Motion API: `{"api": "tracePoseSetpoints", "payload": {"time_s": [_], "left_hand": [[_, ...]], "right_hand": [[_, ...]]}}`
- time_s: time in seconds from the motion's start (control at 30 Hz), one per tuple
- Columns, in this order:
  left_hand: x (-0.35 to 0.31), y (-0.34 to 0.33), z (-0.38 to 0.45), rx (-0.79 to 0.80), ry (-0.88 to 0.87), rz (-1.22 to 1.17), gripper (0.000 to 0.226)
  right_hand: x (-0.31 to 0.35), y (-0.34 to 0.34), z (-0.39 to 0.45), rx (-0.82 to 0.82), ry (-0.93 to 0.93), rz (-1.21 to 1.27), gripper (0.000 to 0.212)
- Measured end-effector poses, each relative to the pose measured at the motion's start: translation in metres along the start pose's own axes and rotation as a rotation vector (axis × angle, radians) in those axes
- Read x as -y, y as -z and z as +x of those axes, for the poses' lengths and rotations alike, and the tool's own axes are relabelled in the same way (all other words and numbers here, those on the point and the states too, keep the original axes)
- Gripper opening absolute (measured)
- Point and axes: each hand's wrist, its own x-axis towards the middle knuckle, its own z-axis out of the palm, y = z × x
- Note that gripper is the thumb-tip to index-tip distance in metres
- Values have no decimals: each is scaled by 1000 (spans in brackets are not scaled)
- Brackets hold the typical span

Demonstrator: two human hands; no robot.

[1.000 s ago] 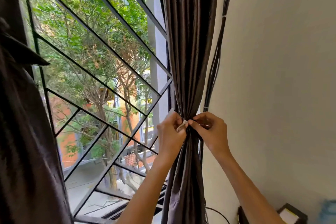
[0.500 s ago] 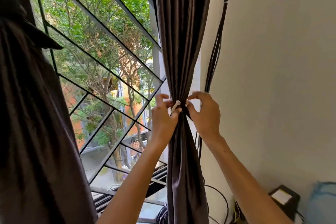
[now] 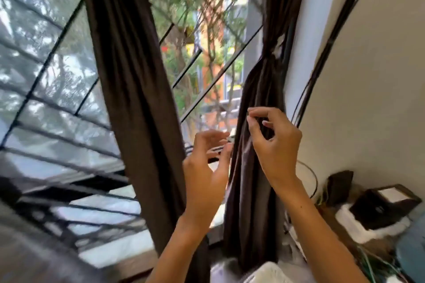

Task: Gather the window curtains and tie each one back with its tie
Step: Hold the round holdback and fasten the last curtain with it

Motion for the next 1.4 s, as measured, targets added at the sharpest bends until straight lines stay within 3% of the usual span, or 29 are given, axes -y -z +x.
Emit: {"api": "tracePoseSetpoints", "payload": {"time_s": [0.33, 0.53, 0.83, 1.1, 1.4], "left_hand": [[50, 158, -138, -262, 427, 120, 17], [66, 248, -178, -169, 479, 117, 11], [70, 362, -221, -245, 607, 161, 13], [113, 372, -199, -219, 691, 191, 5], [241, 327, -178, -87, 849, 266, 8]], "right_hand": [[66, -69, -196, 260, -280, 94, 6], [140, -110, -271, 395, -318, 78, 6], [216, -166, -333, 495, -442, 141, 9], [208, -220, -352, 562, -507, 134, 9], [101, -308, -367, 566, -697, 19, 5]]}}
